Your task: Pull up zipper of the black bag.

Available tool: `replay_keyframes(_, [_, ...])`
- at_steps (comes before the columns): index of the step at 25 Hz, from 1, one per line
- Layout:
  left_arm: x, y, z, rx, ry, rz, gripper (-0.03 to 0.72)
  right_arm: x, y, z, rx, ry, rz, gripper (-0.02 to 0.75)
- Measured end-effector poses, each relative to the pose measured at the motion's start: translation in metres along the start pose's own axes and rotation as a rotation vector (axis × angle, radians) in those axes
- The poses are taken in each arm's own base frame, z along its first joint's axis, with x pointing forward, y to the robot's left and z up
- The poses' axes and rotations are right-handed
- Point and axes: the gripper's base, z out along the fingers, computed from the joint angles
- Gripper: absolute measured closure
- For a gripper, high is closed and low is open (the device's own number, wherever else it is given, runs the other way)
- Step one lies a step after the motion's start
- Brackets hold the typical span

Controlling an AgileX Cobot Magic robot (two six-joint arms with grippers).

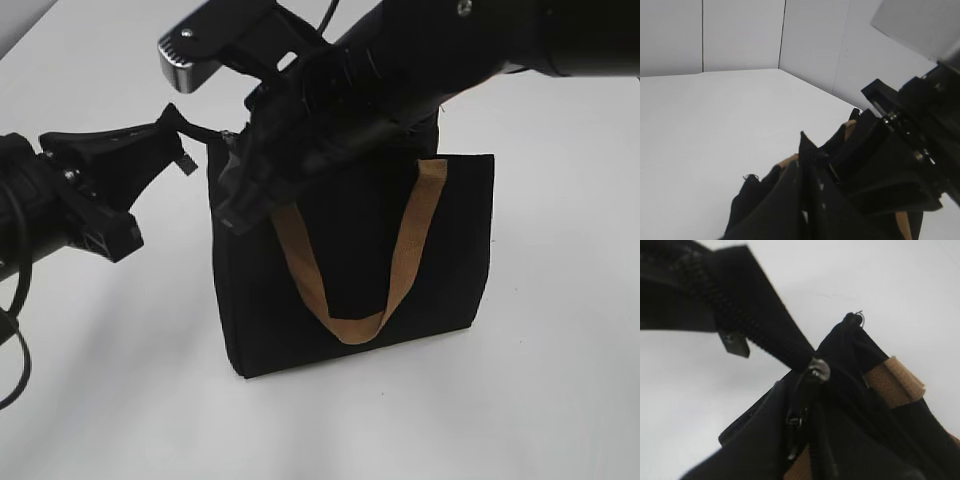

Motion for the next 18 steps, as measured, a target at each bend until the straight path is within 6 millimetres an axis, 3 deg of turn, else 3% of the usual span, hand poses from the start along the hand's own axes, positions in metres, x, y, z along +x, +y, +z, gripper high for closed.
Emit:
replay_keyframes(2, [0.0, 0.0, 0.0, 0.005, 0.001, -0.001, 0.685, -0.001, -0.001, 0.0, 0.004, -0.007, 0.0, 0.685])
replay_keyframes(18, [0.024, 0.008, -0.003, -0.113, 0.273, -0.078, 0.685, -0.003, -0.001, -0.023, -0.02, 0.095, -0.09, 0.706])
